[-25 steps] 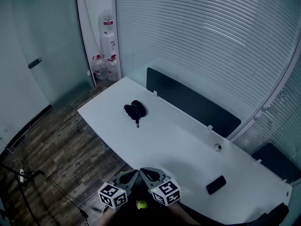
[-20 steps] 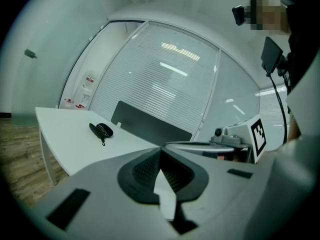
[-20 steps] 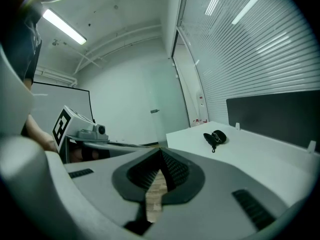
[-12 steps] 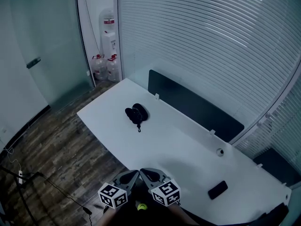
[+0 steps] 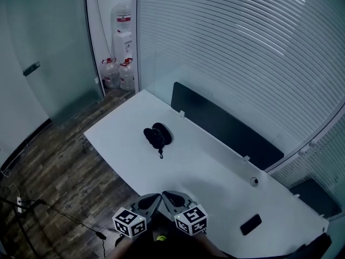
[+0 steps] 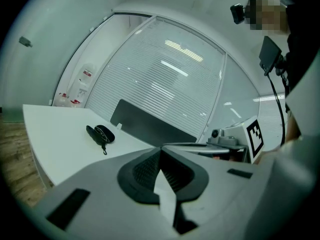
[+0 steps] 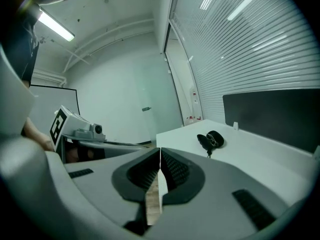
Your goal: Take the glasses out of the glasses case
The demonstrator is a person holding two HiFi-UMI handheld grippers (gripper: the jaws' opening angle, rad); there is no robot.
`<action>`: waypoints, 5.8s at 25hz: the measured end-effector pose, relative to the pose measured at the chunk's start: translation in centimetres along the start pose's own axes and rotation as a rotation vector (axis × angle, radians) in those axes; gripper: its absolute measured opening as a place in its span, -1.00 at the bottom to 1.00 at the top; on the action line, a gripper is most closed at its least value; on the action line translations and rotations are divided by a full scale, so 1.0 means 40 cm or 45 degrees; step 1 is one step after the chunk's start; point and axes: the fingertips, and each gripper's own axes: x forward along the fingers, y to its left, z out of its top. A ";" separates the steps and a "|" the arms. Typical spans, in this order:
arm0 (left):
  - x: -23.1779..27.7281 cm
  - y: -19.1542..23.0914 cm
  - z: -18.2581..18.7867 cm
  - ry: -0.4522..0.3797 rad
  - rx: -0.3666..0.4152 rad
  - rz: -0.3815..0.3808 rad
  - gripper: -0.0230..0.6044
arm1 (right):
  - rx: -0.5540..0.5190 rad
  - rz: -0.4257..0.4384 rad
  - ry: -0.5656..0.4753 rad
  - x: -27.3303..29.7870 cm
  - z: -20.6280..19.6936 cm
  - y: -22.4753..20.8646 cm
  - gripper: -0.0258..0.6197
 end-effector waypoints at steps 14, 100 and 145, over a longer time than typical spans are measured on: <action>0.092 0.182 0.089 0.093 -0.023 -0.137 -0.93 | 0.093 -0.115 0.055 0.181 0.070 -0.108 -0.87; 0.486 0.582 0.091 0.168 -0.330 -0.110 -0.93 | -0.064 -0.345 0.848 0.625 -0.016 -0.682 -0.63; 0.465 0.570 0.071 0.164 -0.405 -0.138 -0.93 | 0.080 -0.230 1.002 0.662 -0.046 -0.697 -0.83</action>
